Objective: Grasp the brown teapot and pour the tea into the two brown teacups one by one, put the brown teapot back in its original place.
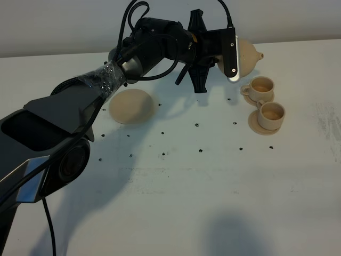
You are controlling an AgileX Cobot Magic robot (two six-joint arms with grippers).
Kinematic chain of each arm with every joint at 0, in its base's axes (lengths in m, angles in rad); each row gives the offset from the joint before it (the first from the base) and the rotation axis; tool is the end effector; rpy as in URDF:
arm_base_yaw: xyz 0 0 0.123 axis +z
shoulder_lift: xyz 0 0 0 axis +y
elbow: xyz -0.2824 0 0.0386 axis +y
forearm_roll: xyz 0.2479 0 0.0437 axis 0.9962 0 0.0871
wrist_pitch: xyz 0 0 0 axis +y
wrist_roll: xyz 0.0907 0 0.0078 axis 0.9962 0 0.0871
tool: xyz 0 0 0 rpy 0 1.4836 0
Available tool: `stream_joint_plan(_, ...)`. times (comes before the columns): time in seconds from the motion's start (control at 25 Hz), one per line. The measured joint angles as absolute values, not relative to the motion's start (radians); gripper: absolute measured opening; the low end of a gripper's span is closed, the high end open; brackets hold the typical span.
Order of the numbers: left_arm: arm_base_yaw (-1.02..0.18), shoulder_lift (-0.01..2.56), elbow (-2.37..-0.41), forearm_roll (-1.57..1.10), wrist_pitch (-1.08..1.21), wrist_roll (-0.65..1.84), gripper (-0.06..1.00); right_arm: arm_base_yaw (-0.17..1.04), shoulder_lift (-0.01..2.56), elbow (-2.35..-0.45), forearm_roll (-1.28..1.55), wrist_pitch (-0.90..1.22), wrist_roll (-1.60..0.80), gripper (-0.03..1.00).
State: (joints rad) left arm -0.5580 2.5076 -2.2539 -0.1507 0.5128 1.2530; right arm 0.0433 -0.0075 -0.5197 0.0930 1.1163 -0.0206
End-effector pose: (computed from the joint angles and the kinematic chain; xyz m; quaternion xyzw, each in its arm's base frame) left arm 0.4818 -0.3086 0.1825 0.6811 0.5894 0.0885 0.4252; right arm -0.0112 0.0071 0.2783 -0.0312 0.8591 0.0521 0.5083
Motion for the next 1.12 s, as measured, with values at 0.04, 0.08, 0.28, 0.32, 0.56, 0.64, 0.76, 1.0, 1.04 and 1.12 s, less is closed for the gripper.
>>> stream_joint_plan(0.04, -0.558, 2.508, -2.254, -0.149, 0.513, 1.260, 0.10, 0.043, -0.007, -0.520, 0.093, 1.116, -0.021, 0.40)
stream_joint_plan(0.08, -0.558, 2.508, -2.254, -0.146, 0.513, 1.266, 0.10, 0.043, -0.007, -0.520, 0.093, 1.116, -0.021, 0.40)
stream_joint_plan(0.28, -0.558, 2.508, -2.254, -0.135, 0.511, 1.280, 0.10, 0.043, -0.007, -0.520, 0.093, 1.116, -0.021, 0.40)
stream_joint_plan(0.32, -0.558, 2.508, -2.254, -0.131, 0.510, 1.285, 0.10, 0.043, -0.007, -0.520, 0.093, 1.116, -0.021, 0.40)
stream_joint_plan(0.56, -0.558, 2.508, -2.254, -0.100, 0.510, 1.333, 0.10, 0.043, -0.007, -0.520, 0.093, 1.116, -0.021, 0.40)
stream_joint_plan(0.64, -0.558, 2.508, -2.254, -0.088, 0.510, 1.348, 0.10, 0.043, -0.007, -0.520, 0.093, 1.116, -0.020, 0.40)
stream_joint_plan(0.76, -0.558, 2.512, -2.254, -0.078, 0.508, 1.371, 0.10, 0.043, -0.007, -0.520, 0.093, 1.116, -0.020, 0.40)
stream_joint_plan(1.0, -0.559, 2.531, -2.254, -0.054, 0.485, 1.391, 0.10, 0.043, -0.007, -0.520, 0.093, 1.116, -0.020, 0.40)
stream_joint_plan(1.04, -0.560, 2.531, -2.254, -0.048, 0.478, 1.394, 0.10, 0.043, -0.007, -0.520, 0.093, 1.116, -0.020, 0.40)
stream_joint_plan(1.12, -0.561, 2.531, -2.254, -0.034, 0.463, 1.398, 0.10, 0.043, -0.007, -0.520, 0.093, 1.116, -0.020, 0.40)
